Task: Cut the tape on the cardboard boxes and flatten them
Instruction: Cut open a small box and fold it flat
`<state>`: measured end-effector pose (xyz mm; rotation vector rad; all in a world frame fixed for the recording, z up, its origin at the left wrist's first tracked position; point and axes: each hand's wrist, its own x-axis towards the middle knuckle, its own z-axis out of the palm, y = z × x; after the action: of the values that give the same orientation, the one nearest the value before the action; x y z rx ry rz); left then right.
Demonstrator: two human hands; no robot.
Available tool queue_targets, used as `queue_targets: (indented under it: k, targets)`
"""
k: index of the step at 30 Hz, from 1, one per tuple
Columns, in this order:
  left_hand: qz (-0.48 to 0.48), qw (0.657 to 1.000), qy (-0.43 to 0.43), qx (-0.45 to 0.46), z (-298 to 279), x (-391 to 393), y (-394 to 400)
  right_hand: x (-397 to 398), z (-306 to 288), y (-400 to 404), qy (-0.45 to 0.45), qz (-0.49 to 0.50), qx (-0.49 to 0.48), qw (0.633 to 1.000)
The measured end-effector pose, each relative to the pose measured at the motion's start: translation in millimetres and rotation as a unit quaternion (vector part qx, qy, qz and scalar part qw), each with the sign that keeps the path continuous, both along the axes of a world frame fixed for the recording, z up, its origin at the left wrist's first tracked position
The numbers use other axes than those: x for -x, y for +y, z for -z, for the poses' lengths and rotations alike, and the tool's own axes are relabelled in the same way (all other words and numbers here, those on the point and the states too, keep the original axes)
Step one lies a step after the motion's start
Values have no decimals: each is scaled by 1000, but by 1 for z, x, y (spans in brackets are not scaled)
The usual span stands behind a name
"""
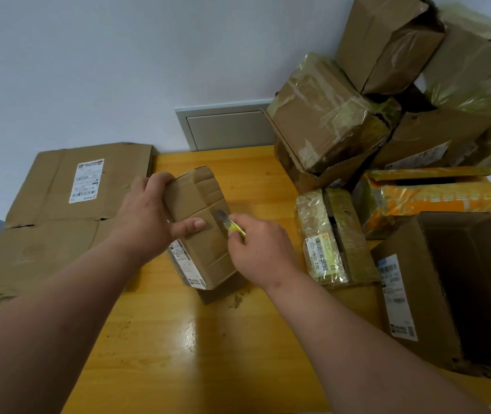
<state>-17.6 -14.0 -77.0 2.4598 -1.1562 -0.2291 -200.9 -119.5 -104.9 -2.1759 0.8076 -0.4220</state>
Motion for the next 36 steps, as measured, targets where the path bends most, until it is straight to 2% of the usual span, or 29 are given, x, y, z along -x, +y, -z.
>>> queue_targets:
  k: [21, 36]
  targets:
    - [-19, 1000, 13, -7, 0, -1, -5, 9, -3, -10, 91, -62, 16, 994]
    - [-13, 1000, 24, -12, 1, -5, -5, 42, 19, 2, 111, -78, -30, 990]
